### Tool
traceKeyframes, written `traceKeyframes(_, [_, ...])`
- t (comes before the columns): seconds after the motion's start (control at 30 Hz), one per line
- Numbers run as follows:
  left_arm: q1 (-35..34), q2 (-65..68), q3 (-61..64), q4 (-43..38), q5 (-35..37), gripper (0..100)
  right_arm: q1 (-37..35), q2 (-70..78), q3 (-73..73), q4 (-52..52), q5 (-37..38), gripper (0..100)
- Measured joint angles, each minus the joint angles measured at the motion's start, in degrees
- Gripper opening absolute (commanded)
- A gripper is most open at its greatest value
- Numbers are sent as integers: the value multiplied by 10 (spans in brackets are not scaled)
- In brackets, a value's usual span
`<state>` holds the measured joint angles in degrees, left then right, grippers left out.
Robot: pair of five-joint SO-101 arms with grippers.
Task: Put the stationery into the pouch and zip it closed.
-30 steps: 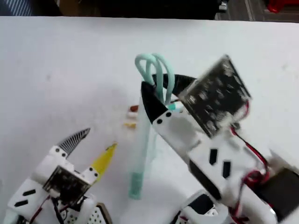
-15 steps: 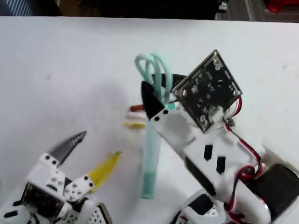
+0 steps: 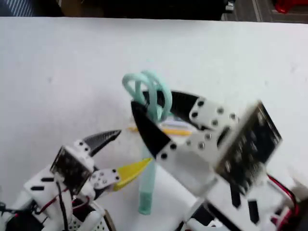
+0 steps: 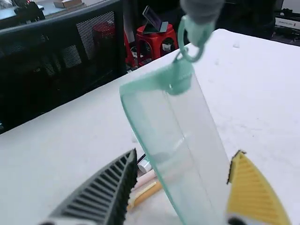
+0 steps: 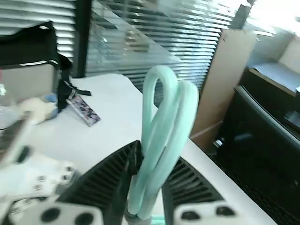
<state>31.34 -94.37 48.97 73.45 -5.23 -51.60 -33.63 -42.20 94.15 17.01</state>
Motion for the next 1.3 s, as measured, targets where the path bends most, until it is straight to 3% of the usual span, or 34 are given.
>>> traceKeyframes(0.3, [3, 46, 10, -115, 28, 324, -23, 5, -1, 8, 2, 16])
traceKeyframes(0.57, [4, 49, 108, -203, 29, 292, -82, 5, -1, 8, 2, 16])
traceKeyframes(0.87, [-56, 49, 112, -171, 29, 286, -77, -7, -1, 8, 2, 16])
traceKeyframes(1.3, [-61, 49, 112, -112, 29, 286, 43, 11, 127, -128, 2, 16])
